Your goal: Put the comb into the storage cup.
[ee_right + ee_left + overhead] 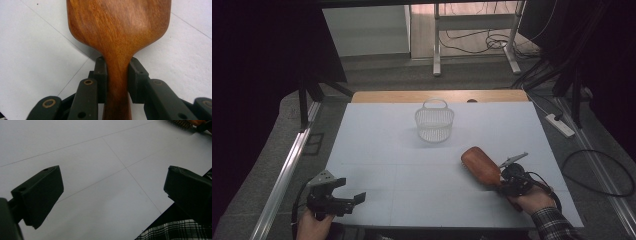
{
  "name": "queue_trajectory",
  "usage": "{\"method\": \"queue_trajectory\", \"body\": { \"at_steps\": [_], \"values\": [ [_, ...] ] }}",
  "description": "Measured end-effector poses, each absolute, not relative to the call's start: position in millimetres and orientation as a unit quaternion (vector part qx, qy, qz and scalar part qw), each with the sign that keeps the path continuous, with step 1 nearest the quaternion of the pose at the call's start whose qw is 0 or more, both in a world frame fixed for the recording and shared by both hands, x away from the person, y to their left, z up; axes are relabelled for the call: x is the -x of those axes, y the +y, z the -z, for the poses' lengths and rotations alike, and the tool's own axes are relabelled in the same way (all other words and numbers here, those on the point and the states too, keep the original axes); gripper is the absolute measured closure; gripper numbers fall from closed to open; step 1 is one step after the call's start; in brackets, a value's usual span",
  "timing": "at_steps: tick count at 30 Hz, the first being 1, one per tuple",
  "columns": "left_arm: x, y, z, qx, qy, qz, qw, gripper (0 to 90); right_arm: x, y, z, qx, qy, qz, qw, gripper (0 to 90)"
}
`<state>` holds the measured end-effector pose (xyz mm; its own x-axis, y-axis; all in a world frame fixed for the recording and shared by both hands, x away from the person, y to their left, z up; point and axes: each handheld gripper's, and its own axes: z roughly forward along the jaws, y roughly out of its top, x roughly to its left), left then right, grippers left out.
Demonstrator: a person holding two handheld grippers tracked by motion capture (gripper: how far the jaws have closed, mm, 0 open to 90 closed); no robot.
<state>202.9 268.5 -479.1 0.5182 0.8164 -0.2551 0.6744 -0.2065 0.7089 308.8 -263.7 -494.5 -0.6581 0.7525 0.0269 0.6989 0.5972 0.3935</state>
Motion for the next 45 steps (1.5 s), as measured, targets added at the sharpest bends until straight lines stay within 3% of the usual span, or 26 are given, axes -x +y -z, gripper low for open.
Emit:
{"method": "queue_trajectory", "body": {
  "at_steps": [17,45],
  "values": [
    [-203,268,478,-0.777,0.466,-0.074,0.416,2.3,-304,-269,486,-0.408,0.878,-0.235,0.087,72.1],
    [-233,231,471,-0.799,0.416,-0.081,0.427,0.0,-297,-264,460,-0.384,0.857,-0.322,0.121,72.1]
  ]
}}
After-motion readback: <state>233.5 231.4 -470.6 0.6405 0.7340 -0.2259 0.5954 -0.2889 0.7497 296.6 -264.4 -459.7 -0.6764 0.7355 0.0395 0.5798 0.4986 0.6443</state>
